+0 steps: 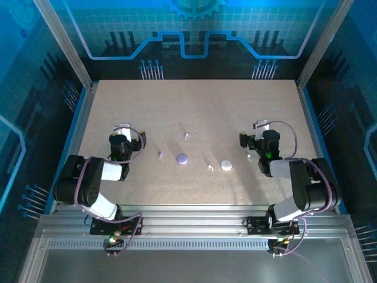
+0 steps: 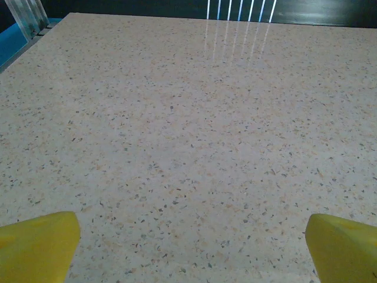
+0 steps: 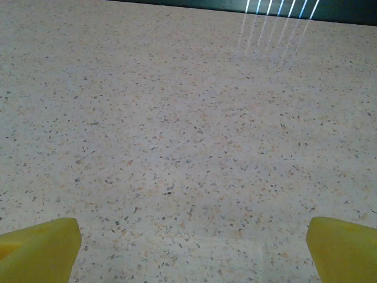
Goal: Insert the wireless bluetooth earbuds into the charging case
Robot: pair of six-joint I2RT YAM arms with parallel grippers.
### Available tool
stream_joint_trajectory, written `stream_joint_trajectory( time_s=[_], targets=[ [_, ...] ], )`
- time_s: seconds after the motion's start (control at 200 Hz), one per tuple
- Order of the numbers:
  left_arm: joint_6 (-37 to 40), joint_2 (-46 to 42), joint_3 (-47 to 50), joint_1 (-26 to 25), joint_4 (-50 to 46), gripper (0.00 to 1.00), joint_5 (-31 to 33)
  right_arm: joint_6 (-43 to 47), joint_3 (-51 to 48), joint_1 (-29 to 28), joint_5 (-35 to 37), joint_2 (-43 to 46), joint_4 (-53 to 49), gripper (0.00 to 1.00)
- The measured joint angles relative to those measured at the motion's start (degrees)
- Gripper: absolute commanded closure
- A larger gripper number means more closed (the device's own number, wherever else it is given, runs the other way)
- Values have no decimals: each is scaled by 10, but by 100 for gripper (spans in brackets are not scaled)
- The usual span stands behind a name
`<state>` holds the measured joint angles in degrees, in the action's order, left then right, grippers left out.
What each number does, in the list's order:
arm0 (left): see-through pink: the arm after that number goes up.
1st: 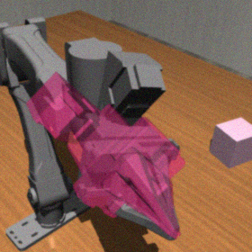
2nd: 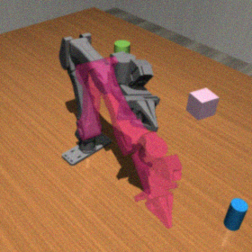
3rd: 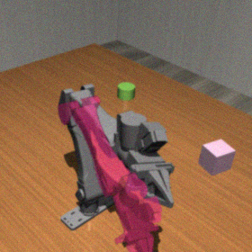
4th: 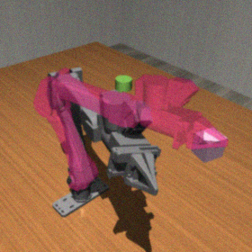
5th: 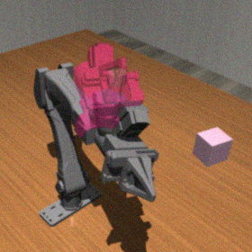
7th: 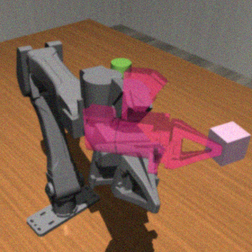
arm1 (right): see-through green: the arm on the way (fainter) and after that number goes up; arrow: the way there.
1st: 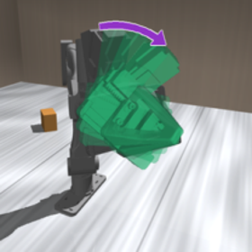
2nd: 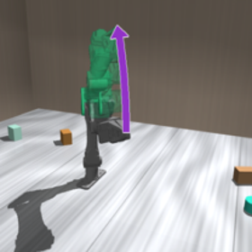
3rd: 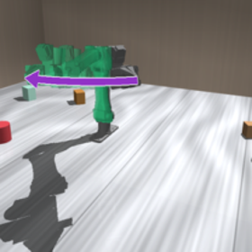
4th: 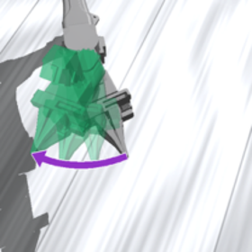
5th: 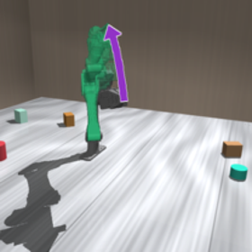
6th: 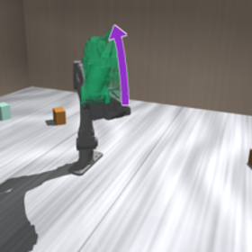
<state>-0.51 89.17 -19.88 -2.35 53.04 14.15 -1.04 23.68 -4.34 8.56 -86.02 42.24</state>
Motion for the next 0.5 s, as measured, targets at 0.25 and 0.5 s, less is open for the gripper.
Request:
stream_joint_trajectory(
  time_s=[0.25, 0.5],
  targets=[
    [0, 0, -1, 0, 0, 1, -5, 0, 0, 0, 0, 0, 0, 0],
    [0, 0, -6, 0, 0, 1, -10, 0, 0, 0, 0, 0, 0, 0]
  ],
)
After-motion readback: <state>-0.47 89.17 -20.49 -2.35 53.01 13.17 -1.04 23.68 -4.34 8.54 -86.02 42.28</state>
